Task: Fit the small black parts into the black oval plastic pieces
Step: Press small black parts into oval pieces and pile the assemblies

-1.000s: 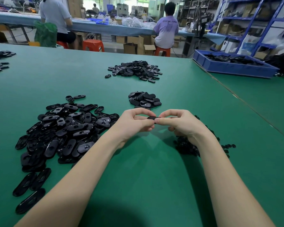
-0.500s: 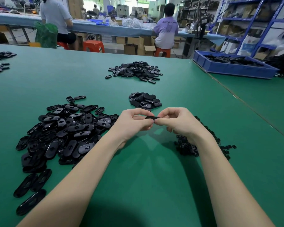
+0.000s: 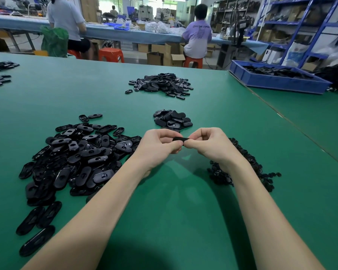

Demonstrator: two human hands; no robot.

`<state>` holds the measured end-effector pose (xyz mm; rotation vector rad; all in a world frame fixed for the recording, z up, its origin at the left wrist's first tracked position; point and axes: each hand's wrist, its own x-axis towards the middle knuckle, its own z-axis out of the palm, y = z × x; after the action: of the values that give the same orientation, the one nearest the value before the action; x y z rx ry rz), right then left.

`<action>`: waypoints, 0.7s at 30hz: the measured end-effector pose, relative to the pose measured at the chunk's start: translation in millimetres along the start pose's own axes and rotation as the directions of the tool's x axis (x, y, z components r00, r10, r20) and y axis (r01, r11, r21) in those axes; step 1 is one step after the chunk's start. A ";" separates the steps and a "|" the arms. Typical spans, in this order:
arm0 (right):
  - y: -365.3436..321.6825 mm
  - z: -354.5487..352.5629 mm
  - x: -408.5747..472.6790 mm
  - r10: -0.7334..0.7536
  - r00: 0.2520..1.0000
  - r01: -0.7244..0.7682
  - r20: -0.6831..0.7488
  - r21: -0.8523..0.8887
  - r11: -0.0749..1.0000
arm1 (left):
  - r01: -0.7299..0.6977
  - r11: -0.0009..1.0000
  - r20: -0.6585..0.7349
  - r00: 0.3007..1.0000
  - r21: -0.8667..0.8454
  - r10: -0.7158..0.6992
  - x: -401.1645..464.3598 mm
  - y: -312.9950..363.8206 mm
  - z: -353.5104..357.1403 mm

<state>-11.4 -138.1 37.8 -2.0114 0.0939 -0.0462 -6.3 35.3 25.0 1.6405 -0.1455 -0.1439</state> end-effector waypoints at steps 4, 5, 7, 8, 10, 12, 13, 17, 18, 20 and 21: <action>0.4 3.8 0.2 0.006 1.000 -0.007 -0.019 -0.054 0.999 | -0.007 0.998 -0.064 0.998 0.058 0.010 -0.4 -4.2 5.2; -0.1 4.1 0.0 0.008 1.000 -0.009 -0.022 -0.059 0.998 | -0.018 0.998 -0.069 0.997 0.063 0.022 -0.7 -4.6 5.5; -0.4 2.4 -0.8 0.029 1.000 -0.029 -0.002 0.021 0.999 | -0.065 0.994 -0.046 0.997 0.086 0.069 -0.2 -4.2 2.8; -0.1 0.5 -1.2 0.051 0.999 -0.052 0.015 0.087 0.995 | -0.098 0.987 -0.026 0.994 0.124 0.102 0.7 -3.5 0.0; 0.4 -4.4 -3.1 0.105 0.994 -0.111 0.042 0.169 0.979 | -0.159 0.960 0.006 0.987 0.229 0.161 1.9 -3.1 -4.6; 1.5 -6.8 -4.4 0.141 0.988 -0.150 0.059 0.191 0.970 | -0.213 0.920 0.014 0.975 0.328 0.221 1.8 -4.7 -6.5; 2.0 -6.6 -4.3 0.149 0.987 -0.158 0.060 0.198 0.967 | -0.239 0.895 0.016 0.968 0.378 0.252 1.7 -6.0 -6.8; 3.5 -5.3 -4.5 0.165 0.985 -0.172 0.054 0.157 0.973 | -0.265 0.801 -0.014 0.946 0.536 0.323 6.5 -9.1 -11.8; 4.3 -5.4 -4.5 0.169 0.984 -0.175 0.057 0.141 0.974 | -0.254 0.797 -0.045 0.943 0.547 0.331 10.5 -9.6 -13.9; 5.8 -5.9 -4.6 0.177 0.982 -0.184 0.065 0.121 0.975 | -0.229 0.799 -0.111 0.932 0.556 0.344 22.6 -9.5 -16.7; 6.1 -5.9 -4.8 0.178 0.981 -0.185 0.071 0.113 0.976 | -0.220 0.798 -0.137 0.926 0.561 0.351 31.2 -8.3 -17.2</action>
<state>-16.9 -145.6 34.8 -1.8753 0.2308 0.1232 27.5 47.2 17.8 2.1597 -0.2715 0.3626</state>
